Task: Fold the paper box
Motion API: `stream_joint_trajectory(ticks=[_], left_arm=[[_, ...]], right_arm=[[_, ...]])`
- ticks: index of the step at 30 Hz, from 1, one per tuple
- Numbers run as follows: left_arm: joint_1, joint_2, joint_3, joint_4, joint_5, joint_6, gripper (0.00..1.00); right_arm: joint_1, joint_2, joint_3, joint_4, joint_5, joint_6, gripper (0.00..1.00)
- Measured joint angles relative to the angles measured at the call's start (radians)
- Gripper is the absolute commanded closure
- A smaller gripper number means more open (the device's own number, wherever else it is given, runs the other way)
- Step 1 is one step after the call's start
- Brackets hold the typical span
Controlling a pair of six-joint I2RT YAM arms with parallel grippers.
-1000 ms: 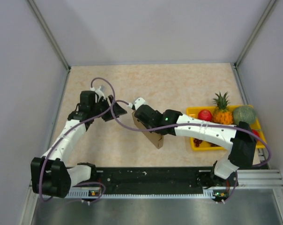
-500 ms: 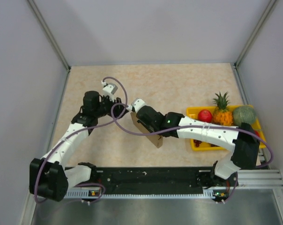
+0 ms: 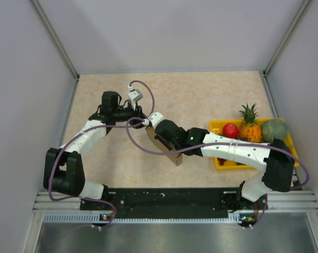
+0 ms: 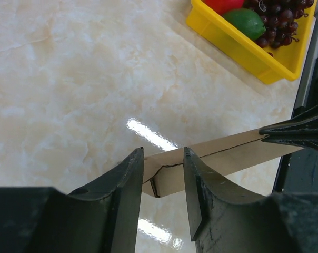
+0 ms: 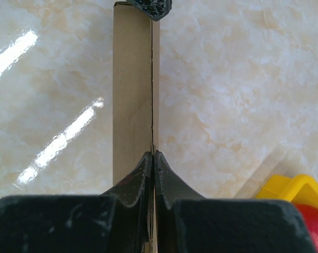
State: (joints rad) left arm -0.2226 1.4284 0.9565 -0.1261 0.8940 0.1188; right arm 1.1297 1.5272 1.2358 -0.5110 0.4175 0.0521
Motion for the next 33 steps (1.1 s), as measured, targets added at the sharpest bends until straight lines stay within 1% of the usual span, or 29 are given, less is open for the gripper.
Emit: stream_joint_trajectory(ticks=[2,6,7,11,15,17,20,22,24,26,31,33], left_arm=[[0.000,0.000,0.000,-0.010,0.011,0.013,0.48],[0.003,-0.018,-0.006,-0.007,-0.025,-0.004,0.45],[0.005,-0.028,-0.013,-0.001,-0.035,-0.020,0.45],[0.012,-0.085,-0.035,0.018,-0.051,-0.065,0.54],[0.013,-0.109,-0.035,0.021,-0.058,-0.049,0.61],[0.013,-0.105,-0.035,0.008,-0.062,-0.023,0.60],[0.012,-0.083,-0.027,-0.037,-0.058,0.037,0.53],[0.011,-0.069,-0.027,-0.062,-0.045,0.070,0.52],[0.011,-0.058,-0.026,-0.077,-0.026,0.092,0.54],[0.010,-0.046,-0.024,-0.085,-0.015,0.106,0.59],[-0.007,-0.016,0.001,-0.100,-0.023,0.121,0.63],[-0.012,-0.016,0.004,-0.098,-0.040,0.120,0.61]], right_arm=[[-0.001,-0.002,-0.005,0.006,-0.004,0.000,1.00],[-0.008,-0.004,-0.007,0.010,-0.010,0.000,1.00],[-0.012,-0.005,-0.008,0.012,-0.011,0.000,1.00],[-0.023,-0.009,-0.013,0.018,-0.021,0.000,1.00],[-0.032,-0.014,-0.020,0.029,-0.035,0.000,1.00],[-0.037,-0.015,-0.021,0.032,-0.047,-0.001,1.00],[-0.047,-0.019,-0.024,0.040,-0.067,-0.003,1.00],[-0.055,-0.023,-0.028,0.043,-0.080,-0.005,1.00],[-0.060,-0.027,-0.032,0.047,-0.086,-0.008,1.00],[-0.064,-0.027,-0.032,0.047,-0.091,-0.008,1.00],[-0.073,-0.029,-0.033,0.045,-0.093,-0.010,1.00],[-0.074,-0.031,-0.037,0.048,-0.094,-0.015,1.00]])
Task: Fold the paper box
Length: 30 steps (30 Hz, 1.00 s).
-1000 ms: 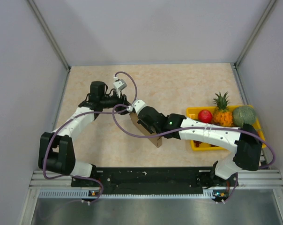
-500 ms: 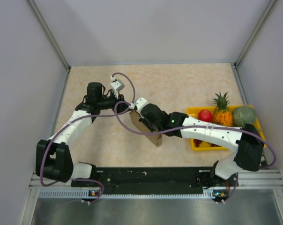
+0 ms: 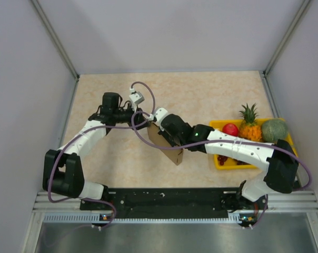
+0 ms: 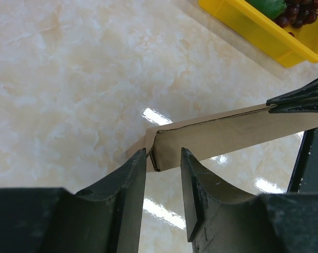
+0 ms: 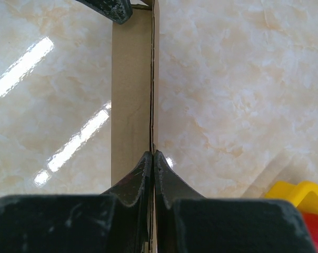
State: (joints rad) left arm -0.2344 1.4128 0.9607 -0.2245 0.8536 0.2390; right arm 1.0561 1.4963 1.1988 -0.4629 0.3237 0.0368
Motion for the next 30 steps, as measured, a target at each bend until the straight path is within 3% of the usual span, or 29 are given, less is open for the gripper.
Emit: stream_joint_trajectory(ticks=[6,18,23,25,30], left_arm=[[-0.004,0.004,0.014,0.007,-0.066,-0.001,0.58],[-0.013,0.069,0.071,-0.022,-0.059,0.023,0.65],[-0.019,0.072,0.072,-0.039,-0.048,0.027,0.88],[-0.023,0.072,0.072,-0.039,-0.045,0.025,0.90],[-0.042,0.055,0.062,-0.031,-0.077,0.011,0.96]], right_arm=[[-0.001,-0.002,-0.002,0.002,-0.004,-0.001,1.00],[-0.001,-0.002,-0.002,0.003,-0.011,-0.003,1.00],[-0.001,-0.002,-0.002,0.003,-0.011,-0.003,1.00],[-0.001,-0.002,-0.002,0.003,-0.009,0.000,1.00],[-0.006,-0.002,-0.002,-0.005,-0.007,0.042,0.81]])
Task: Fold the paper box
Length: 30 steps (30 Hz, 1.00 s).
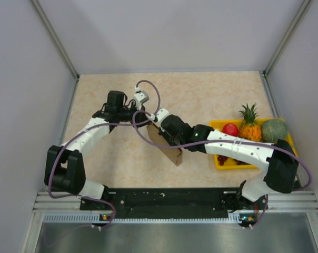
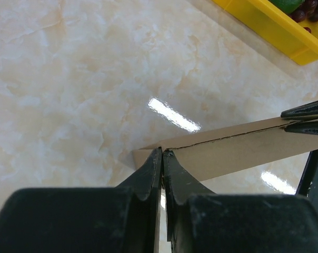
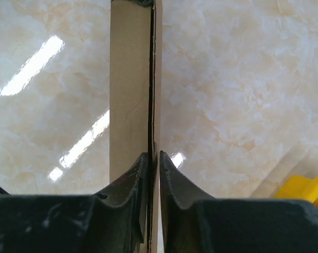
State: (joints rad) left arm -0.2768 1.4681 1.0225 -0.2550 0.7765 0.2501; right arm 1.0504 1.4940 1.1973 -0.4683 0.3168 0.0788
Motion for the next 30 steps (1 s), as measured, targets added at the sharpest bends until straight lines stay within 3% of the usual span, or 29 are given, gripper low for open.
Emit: stream_joint_trajectory(ticks=[8,13,22,30], left_arm=[[-0.042,-0.066,-0.052,0.016,-0.080,-0.032,1.00],[-0.063,-0.074,-0.052,0.014,-0.124,-0.062,1.00],[-0.081,-0.095,-0.053,-0.005,-0.195,-0.134,1.00],[-0.095,-0.102,-0.053,-0.012,-0.243,-0.178,1.00]], right_arm=[[-0.025,-0.028,0.001,-0.106,-0.037,0.129,0.51],[-0.063,-0.107,0.001,-0.223,-0.071,0.211,0.40],[-0.092,-0.307,-0.007,-0.374,-0.191,0.372,0.48],[-0.092,-0.308,-0.071,-0.420,-0.252,0.490,0.55]])
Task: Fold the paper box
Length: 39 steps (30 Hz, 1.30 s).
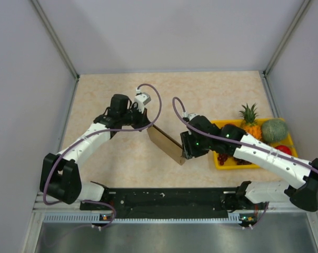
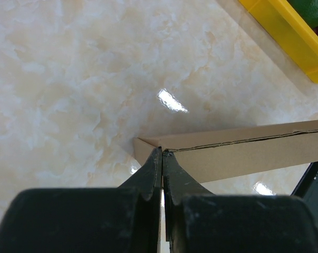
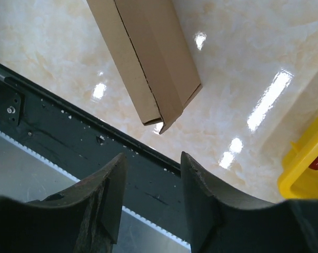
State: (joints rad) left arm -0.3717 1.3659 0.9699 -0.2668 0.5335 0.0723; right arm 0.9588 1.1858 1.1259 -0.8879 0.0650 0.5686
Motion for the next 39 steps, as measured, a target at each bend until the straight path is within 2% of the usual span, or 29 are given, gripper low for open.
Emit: stream_joint_trajectory(ticks=[3,4,16,20,24,26,29,30,33,36,39], left_arm=[[-0.003,-0.002,0.000,0.000,-0.008,-0.008,1.00],[-0.004,-0.002,0.000,-0.002,-0.011,-0.010,1.00],[-0.008,-0.016,0.000,-0.023,-0.028,-0.018,1.00],[-0.009,-0.016,0.000,-0.024,-0.030,-0.019,1.00],[-0.011,-0.016,0.000,-0.024,-0.030,-0.019,1.00],[-0.011,-0.016,0.000,-0.025,-0.031,-0.019,1.00],[-0.011,-0.016,0.000,-0.025,-0.034,-0.019,1.00],[-0.011,-0.016,0.000,-0.025,-0.034,-0.019,1.00],[-0.011,-0.016,0.000,-0.026,-0.034,-0.020,1.00],[-0.016,-0.016,0.000,-0.026,-0.034,-0.021,1.00],[-0.016,-0.016,0.000,-0.026,-0.034,-0.021,1.00]], right_arm=[[0.000,0.031,0.000,-0.003,-0.013,0.029,0.63],[0.000,0.038,0.000,-0.004,-0.013,0.037,0.68],[-0.026,0.076,0.000,-0.004,-0.003,0.071,0.77],[-0.026,0.120,0.001,-0.004,0.002,0.071,0.83],[-0.029,0.142,0.002,-0.004,0.002,0.071,0.95],[-0.034,0.143,0.008,-0.010,0.002,0.071,0.97],[-0.047,0.143,0.016,-0.019,-0.002,0.072,0.93],[-0.050,0.143,0.019,-0.023,-0.004,0.071,0.86],[-0.058,0.143,0.025,-0.024,-0.016,0.066,0.79],[-0.063,0.143,0.036,-0.024,-0.031,0.056,0.75],[-0.065,0.143,0.042,-0.027,-0.036,0.047,0.75]])
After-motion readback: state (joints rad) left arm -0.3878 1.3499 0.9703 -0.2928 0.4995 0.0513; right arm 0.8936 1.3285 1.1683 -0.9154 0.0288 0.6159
